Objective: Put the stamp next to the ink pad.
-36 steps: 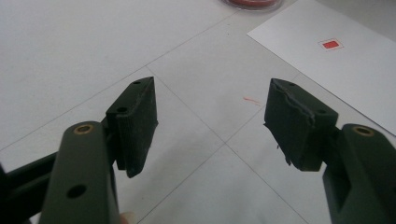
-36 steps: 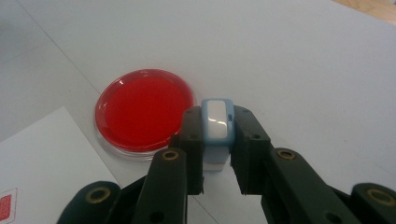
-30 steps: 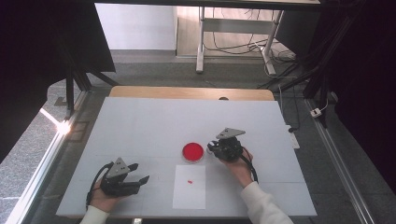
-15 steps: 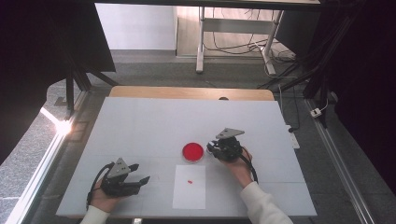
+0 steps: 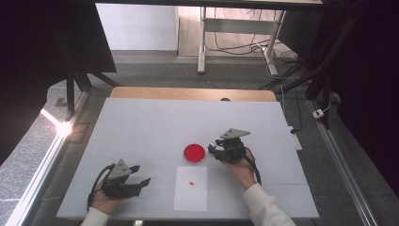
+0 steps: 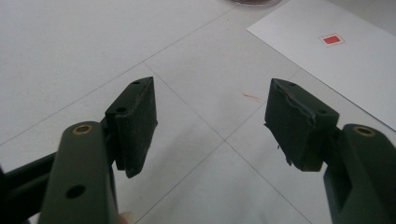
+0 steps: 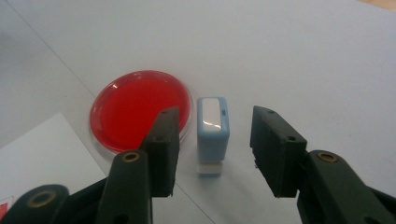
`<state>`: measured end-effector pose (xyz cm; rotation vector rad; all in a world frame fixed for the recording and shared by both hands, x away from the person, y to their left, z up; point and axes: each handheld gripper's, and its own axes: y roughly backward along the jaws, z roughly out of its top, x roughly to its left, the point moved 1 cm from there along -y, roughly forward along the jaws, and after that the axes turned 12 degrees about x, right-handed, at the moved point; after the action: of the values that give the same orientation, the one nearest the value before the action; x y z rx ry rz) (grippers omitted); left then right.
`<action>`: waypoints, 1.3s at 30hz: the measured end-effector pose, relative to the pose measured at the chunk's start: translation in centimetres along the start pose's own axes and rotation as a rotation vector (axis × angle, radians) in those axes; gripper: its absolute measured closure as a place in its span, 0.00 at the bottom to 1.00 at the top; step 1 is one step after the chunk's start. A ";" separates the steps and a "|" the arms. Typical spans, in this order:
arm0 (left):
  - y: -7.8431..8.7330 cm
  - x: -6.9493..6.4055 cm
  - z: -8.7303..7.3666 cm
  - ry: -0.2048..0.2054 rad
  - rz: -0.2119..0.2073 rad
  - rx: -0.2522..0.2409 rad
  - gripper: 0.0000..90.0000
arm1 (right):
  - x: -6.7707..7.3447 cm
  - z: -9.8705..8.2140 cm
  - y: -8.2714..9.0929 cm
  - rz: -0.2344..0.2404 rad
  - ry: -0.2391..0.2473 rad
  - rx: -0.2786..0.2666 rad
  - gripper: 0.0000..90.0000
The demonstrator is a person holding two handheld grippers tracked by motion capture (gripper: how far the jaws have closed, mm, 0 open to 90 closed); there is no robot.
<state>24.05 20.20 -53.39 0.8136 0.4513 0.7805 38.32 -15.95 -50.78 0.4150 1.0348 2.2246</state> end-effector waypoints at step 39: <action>-0.2 0.4 0.1 0.007 0.002 0.009 0.33 | -0.9 -8.0 9.2 -0.046 0.031 -0.184 0.45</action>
<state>24.49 20.39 -53.55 0.8201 0.4605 0.7835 31.00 -25.53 -48.81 0.2745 0.8369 2.2675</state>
